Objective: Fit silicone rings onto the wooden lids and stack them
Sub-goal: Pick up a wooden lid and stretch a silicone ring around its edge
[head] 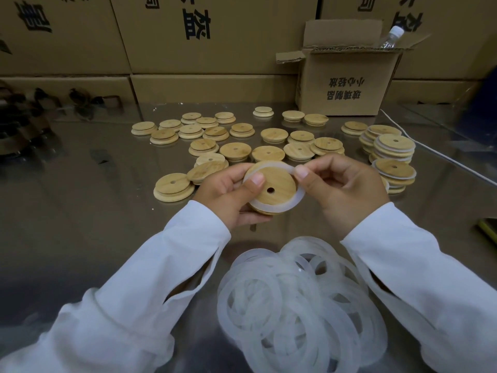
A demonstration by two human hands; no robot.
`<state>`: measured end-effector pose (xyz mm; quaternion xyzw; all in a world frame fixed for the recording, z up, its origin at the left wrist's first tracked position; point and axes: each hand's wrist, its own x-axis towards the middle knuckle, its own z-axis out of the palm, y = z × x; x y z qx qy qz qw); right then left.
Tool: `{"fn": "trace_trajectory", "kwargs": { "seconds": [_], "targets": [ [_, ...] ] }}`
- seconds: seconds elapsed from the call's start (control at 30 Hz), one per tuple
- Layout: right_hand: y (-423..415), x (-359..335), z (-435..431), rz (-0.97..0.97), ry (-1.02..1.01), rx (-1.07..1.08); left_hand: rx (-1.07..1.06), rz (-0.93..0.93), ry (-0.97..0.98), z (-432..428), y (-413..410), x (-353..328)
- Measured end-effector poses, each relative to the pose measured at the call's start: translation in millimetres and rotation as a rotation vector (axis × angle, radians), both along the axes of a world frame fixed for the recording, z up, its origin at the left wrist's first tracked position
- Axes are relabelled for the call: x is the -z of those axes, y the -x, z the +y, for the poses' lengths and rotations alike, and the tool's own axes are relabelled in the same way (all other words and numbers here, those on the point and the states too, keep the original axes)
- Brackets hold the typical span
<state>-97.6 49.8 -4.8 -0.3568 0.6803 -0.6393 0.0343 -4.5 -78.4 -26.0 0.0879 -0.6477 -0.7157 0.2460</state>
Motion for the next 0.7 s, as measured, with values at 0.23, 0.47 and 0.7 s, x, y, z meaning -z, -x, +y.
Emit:
{"fn": "trace_trajectory", "kwargs": {
  "seconds": [0.23, 0.47, 0.7],
  "targets": [
    [-6, 4, 0, -0.052, 0.042, -0.024, 0.013, -0.015, -0.034, 4, -1, 3],
    [-3, 8, 0, -0.088, 0.005, -0.027, -0.058, -0.018, 0.018, 8, 3, 7],
    [-4, 13, -2, -0.061, -0.004, 0.057, -0.119, 0.004, -0.043, 10, 5, 7]
  ]
}}
